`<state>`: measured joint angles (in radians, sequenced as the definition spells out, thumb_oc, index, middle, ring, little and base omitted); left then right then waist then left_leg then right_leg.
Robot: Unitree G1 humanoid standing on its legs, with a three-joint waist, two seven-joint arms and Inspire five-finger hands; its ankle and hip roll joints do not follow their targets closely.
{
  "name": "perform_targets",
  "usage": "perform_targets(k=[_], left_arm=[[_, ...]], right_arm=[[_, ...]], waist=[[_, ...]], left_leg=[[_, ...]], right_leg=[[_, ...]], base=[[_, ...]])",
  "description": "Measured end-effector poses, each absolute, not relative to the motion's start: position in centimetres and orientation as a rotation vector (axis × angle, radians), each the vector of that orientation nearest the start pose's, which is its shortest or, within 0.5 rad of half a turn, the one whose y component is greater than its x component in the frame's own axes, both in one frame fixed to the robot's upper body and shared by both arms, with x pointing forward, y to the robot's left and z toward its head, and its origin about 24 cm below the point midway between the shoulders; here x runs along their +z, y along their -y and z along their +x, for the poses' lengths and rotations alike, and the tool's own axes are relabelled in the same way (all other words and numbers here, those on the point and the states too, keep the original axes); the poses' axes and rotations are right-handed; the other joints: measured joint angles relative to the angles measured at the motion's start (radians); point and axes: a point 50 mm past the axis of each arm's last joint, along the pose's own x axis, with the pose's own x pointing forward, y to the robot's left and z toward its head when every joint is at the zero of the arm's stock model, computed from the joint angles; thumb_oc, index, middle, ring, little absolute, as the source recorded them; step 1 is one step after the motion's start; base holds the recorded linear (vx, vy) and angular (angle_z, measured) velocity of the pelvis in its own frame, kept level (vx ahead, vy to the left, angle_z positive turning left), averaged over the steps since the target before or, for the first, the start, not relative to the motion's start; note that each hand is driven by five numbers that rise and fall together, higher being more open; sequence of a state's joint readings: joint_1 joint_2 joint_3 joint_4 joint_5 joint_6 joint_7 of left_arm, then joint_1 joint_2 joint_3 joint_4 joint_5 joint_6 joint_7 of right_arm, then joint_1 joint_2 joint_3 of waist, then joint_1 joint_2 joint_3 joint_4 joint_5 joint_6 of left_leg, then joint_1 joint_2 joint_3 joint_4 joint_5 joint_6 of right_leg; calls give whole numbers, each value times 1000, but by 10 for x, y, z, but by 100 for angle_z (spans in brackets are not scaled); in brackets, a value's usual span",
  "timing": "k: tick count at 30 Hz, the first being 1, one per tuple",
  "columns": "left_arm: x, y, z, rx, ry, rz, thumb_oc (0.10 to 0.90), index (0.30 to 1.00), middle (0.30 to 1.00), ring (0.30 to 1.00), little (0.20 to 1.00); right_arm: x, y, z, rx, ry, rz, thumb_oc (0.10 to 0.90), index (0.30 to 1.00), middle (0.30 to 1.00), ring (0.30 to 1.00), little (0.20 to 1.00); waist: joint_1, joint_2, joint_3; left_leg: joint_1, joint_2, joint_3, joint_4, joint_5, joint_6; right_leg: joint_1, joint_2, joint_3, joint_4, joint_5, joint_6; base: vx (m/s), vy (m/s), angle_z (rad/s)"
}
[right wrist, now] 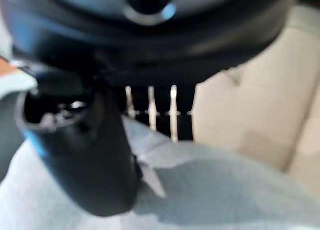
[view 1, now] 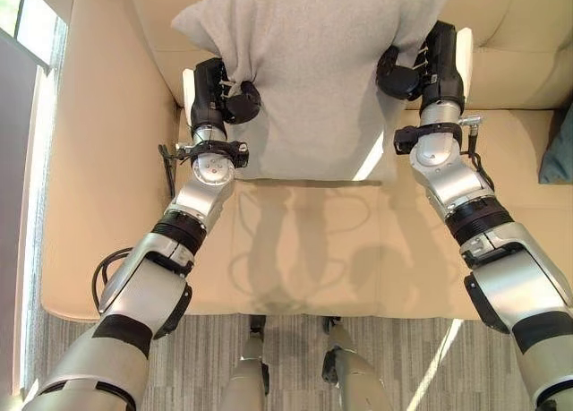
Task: Pick up all the scattered cushions and arrange them neatly on the sofa.
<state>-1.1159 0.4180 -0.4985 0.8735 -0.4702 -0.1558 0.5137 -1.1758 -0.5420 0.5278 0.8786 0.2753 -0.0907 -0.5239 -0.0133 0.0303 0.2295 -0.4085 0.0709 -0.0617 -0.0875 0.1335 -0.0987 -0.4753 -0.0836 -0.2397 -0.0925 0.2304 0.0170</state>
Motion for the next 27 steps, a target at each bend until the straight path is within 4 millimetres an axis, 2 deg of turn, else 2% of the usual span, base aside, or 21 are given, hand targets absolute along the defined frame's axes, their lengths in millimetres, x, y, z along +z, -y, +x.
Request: perform_targets(k=[2,9,13,16,18,19,22,23,24,25,26,27], left_arm=[[223,-162,410,274,354,227,800,900,900,900,900],[227,-162,409,234,372,236,800,900,900,900,900],[231,-169,408,244,381,242,800,900,900,900,900],[235,-182,398,228,434,224,800,900,900,900,900],[231,-194,390,249,445,180,800,900,900,900,900],[213,-210,376,279,456,113,800,900,900,900,900],[179,-229,355,321,399,80,800,900,900,900,900],[162,-236,348,337,353,89,800,900,900,900,900],[154,-238,338,328,357,85,800,900,900,900,900],[145,-239,331,324,345,91,800,900,900,900,900],[129,-239,326,317,298,83,800,900,900,900,900],[104,-239,312,319,235,61,800,900,900,900,900]], right_arm=[[249,186,410,-350,411,-496,800,900,900,900,900],[249,185,410,-321,412,-491,800,900,900,900,900],[256,190,407,-325,438,-492,800,900,900,900,900],[258,218,394,-346,466,-499,800,900,900,900,900],[254,234,384,-370,476,-447,800,900,900,900,900],[236,254,370,-423,477,-374,800,900,900,900,900],[195,289,347,-516,384,-337,800,900,900,900,900],[174,304,338,-559,307,-342,800,900,900,900,900],[161,312,324,-577,292,-341,800,900,900,900,900],[150,315,318,-586,263,-355,800,900,900,900,900],[135,319,312,-585,213,-368,800,900,900,900,900],[109,317,298,-559,144,-377,800,900,900,900,900]], waist=[[-1,0,3],[-1,0,3],[0,1,12],[1,3,61],[-1,3,68],[-2,3,68],[-2,2,67],[-4,-1,64],[-5,-6,60],[-7,-7,60],[-6,-7,60],[-5,-12,55]], left_leg=[[-14,-1,0,0,0,0],[-18,-6,0,0,0,0],[-17,-5,0,0,0,0],[11,-4,0,12,0,0],[26,-3,0,11,0,0],[49,-2,1,15,0,0],[99,-2,7,12,0,0],[109,-4,12,10,0,-1],[114,-10,12,0,-1,-1],[113,-10,13,0,0,-1],[113,-11,14,1,-1,-1],[119,-15,19,0,-1,-1]], right_leg=[[-13,-4,-1,0,0,0],[-15,-10,-2,0,0,0],[-13,-10,-3,0,0,0],[29,-12,-5,0,0,0],[45,-10,-5,0,0,0],[72,-11,-4,0,0,0],[123,-10,-5,0,-2,2],[137,-10,-4,0,-10,14],[142,-17,-2,0,-27,34],[143,-17,-1,0,-28,34],[144,-18,-1,0,-28,35],[150,-22,-1,0,-35,44]], base=[[-3,5,2],[-1,0,0],[10,-2,2],[49,-6,10],[31,-5,4],[60,-14,6],[55,-21,7],[59,-29,16],[45,-32,17],[37,-39,14],[55,-54,6],[37,-39,2]])
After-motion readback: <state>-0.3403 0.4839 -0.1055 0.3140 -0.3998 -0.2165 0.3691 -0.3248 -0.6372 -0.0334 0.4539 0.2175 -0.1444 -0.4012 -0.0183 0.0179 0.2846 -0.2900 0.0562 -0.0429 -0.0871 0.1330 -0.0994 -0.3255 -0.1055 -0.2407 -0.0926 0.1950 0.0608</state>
